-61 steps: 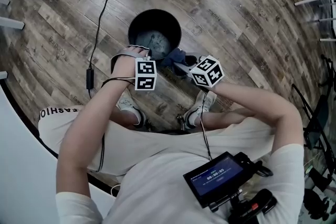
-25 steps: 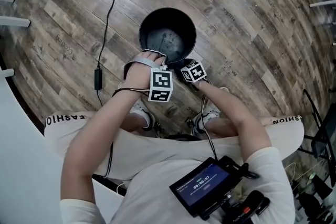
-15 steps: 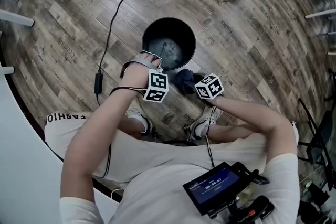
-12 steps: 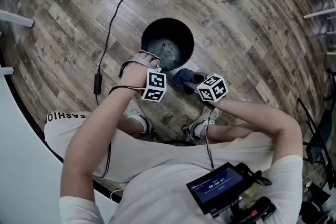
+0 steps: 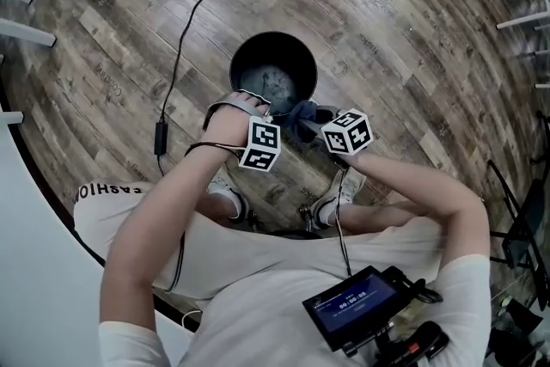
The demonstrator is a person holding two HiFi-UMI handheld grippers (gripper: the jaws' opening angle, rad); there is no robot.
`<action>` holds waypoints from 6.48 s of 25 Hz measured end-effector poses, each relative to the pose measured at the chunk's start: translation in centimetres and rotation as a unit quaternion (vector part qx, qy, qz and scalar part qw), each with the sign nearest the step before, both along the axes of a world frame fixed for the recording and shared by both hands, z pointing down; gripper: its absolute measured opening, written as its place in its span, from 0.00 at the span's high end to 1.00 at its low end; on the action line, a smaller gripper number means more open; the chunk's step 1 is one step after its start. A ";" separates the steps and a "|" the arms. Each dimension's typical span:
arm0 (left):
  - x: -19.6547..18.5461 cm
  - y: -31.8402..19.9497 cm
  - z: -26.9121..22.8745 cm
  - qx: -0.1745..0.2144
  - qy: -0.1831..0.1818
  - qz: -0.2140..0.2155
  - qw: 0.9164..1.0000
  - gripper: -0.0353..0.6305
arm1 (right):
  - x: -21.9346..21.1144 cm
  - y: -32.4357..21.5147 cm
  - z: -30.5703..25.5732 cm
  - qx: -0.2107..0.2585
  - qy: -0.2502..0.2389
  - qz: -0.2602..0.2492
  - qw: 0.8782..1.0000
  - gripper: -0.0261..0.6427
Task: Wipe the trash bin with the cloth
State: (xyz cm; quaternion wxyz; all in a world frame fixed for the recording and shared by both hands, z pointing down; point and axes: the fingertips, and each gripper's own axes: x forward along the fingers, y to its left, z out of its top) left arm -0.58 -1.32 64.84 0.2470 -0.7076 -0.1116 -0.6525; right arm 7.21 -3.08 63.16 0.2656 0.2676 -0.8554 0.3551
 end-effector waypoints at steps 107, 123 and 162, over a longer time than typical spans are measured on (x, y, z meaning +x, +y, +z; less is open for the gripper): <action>-0.1 0.6 2.2 -0.002 -0.025 0.010 1.000 0.87 | 2.0 -2.9 13.5 -0.110 -0.018 0.072 0.991 0.84; -0.2 0.6 2.5 -0.008 -0.040 0.013 0.999 0.84 | 2.8 -2.8 14.9 -0.138 0.034 0.101 0.985 0.84; -1.3 0.9 3.2 0.008 -0.076 0.034 0.997 0.88 | 2.5 -2.8 19.0 -0.116 0.045 0.131 0.983 0.84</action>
